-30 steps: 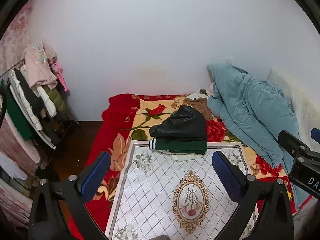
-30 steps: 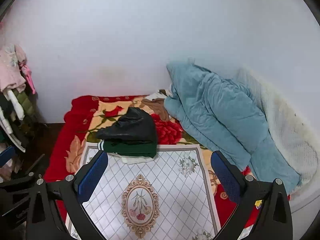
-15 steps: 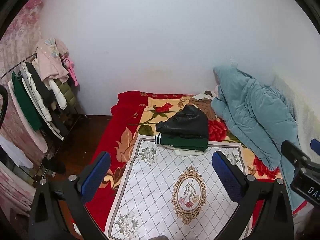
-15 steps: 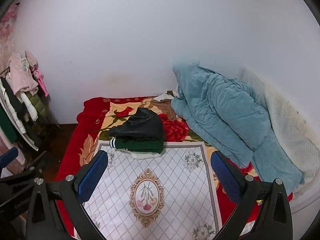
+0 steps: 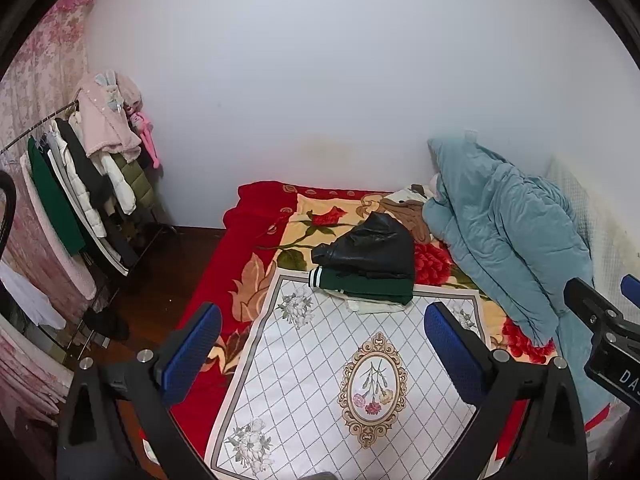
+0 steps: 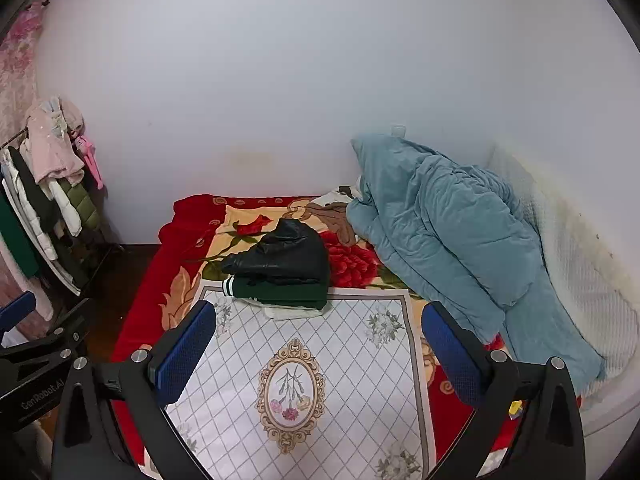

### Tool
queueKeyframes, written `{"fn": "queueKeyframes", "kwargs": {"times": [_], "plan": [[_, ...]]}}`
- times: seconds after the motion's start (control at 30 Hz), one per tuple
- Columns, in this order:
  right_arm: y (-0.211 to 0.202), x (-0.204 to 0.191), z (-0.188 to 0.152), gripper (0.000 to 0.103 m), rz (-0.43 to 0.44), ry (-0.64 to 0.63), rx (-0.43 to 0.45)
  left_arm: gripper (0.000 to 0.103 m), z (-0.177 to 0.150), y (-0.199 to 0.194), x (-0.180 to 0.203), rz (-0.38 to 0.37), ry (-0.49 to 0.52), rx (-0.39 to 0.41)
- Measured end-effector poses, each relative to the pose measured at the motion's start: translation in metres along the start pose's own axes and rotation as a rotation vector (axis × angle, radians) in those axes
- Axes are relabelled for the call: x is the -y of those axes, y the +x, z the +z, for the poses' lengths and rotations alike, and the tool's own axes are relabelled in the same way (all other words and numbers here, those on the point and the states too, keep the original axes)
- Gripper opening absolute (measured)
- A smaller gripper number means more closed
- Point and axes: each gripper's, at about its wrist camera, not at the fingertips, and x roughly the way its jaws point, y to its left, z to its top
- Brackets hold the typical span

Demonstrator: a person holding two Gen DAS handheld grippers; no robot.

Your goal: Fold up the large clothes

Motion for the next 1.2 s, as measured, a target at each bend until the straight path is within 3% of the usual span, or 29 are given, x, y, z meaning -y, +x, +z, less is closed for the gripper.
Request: {"fn": "queueKeyframes", "kwargs": {"times": [1.2], "plan": [[-0.003,-0.003,0.003,0.103,0.013,-0.016,0.003,0.103,0.010,-0.011,-0.006,-0.001,-0.011,0.035]]}}
